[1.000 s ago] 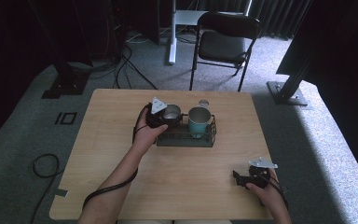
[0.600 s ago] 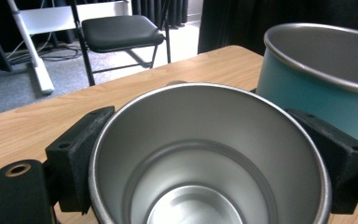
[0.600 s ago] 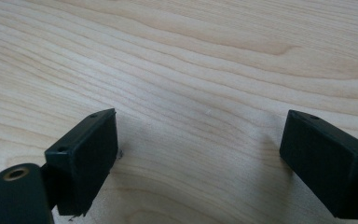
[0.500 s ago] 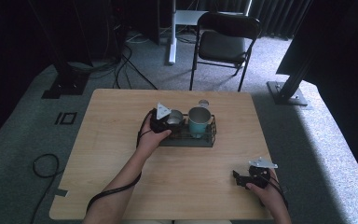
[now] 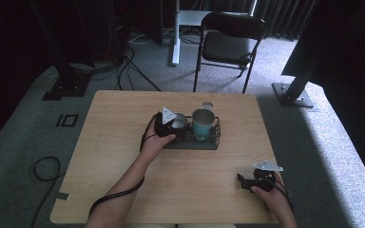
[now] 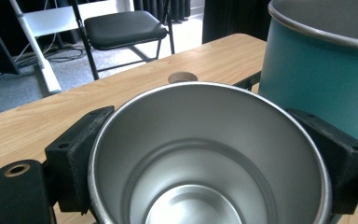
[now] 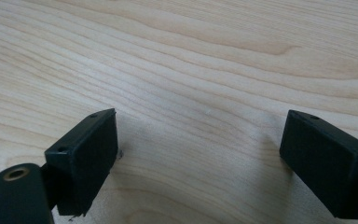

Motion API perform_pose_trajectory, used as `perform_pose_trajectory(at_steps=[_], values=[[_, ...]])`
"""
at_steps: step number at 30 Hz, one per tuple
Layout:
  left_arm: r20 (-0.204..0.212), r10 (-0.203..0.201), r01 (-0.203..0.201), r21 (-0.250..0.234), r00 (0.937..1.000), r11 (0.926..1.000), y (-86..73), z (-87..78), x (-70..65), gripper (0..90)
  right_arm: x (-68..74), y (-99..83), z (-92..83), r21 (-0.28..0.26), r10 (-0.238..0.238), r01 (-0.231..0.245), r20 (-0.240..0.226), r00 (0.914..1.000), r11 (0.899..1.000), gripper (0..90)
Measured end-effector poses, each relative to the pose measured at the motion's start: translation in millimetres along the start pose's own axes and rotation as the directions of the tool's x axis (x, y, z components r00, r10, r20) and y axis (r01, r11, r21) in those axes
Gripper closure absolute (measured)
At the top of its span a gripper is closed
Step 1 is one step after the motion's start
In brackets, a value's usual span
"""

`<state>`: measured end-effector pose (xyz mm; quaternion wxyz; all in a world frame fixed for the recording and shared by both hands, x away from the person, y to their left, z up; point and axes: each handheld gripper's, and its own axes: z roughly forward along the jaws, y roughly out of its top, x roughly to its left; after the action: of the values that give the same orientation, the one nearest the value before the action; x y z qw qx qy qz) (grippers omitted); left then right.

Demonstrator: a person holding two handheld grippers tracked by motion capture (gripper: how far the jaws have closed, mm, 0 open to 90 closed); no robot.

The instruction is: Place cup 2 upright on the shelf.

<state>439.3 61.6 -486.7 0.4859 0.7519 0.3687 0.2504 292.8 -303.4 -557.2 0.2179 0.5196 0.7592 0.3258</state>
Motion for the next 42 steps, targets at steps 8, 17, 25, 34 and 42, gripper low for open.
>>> perform_pose_trajectory(at_steps=[8, 17, 25, 34, 42], values=[[0.017, -0.025, 0.025, 0.005, 0.9995, 0.9997, 0.5, -1.8, 0.7, 9.1, 0.1, 0.0, 0.0, 0.0, 0.0, 0.0, 0.0, 1.0, 1.0, 11.1], [0.026, 0.0, 0.0, 0.019, 0.9997, 0.9998, 2.0, -9.2, 2.1, 3.4, 0.1, 0.0, 0.0, 0.0, 0.0, 0.0, 0.0, 1.0, 1.0, 11.1], [0.024, 0.013, -0.013, 0.008, 0.9996, 0.9999, 5.2, -20.6, 2.0, 3.3, 0.1, 0.0, 0.0, 0.0, 0.0, 0.0, 0.0, 1.0, 1.0, 11.0], [0.027, 0.022, -0.022, -0.005, 0.9994, 0.9998, 7.9, -35.9, 4.3, 3.3, 0.1, 0.0, 0.0, -0.001, 0.0, 0.0, 0.0, 1.0, 1.0, 11.1], [0.026, 0.021, -0.021, -0.012, 0.9995, 0.9997, 6.5, -50.1, 8.3, 3.3, 0.1, 0.0, 0.0, 0.0, 0.0, 0.0, 0.0, 1.0, 1.0, 11.0]])
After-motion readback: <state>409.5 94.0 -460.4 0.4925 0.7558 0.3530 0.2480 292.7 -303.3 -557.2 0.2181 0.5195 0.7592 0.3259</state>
